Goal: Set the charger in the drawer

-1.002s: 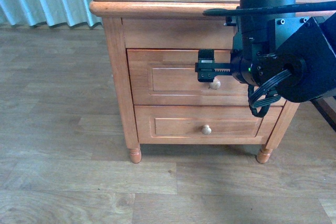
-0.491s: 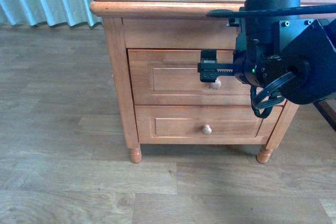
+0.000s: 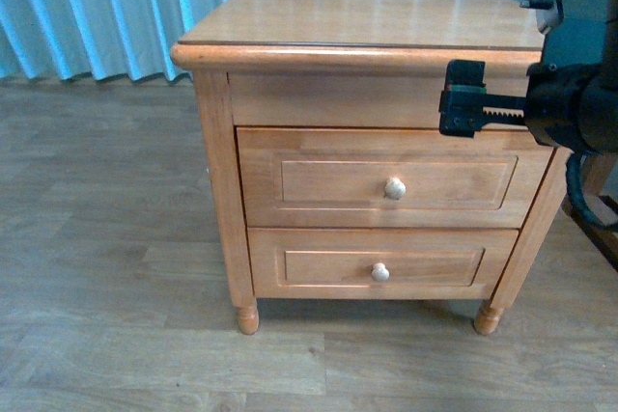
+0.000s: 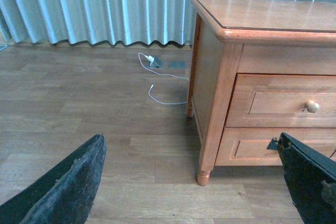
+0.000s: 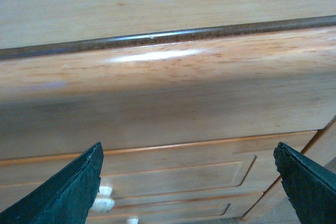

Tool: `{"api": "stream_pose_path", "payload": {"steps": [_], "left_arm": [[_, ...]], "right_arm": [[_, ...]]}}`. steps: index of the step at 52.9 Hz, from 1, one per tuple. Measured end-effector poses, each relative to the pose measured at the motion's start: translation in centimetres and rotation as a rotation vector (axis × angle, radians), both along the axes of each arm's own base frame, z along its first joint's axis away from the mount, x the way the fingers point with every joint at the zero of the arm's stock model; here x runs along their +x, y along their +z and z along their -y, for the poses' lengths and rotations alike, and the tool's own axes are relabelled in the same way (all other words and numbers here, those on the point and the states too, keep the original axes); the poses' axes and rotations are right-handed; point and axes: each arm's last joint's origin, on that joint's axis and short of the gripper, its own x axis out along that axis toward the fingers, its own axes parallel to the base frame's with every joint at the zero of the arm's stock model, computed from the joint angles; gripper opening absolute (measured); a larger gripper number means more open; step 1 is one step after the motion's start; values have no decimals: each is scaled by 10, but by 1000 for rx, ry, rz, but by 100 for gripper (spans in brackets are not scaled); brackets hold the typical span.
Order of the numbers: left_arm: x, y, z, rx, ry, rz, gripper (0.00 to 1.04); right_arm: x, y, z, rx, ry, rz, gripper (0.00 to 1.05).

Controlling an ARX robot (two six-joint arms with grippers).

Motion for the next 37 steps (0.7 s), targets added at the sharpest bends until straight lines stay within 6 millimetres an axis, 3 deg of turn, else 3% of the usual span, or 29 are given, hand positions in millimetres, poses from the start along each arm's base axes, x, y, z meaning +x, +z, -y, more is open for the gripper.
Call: {"api": "stream_pose_path", "payload": {"steps": [12,18,28,37], "left_arm": [[0,0,0,0,0,0,99],[0,0,0,0,0,0,99],[0,0,0,0,0,0,99],[0,0,0,0,0,0,99]], "right_arm": [[-58,42,13,14,87,-13,97],[-113,66,24,26,119,-17,97],[-172,82,38,47,134,8,97],[-222,80,54,67,113,12,97]]}}
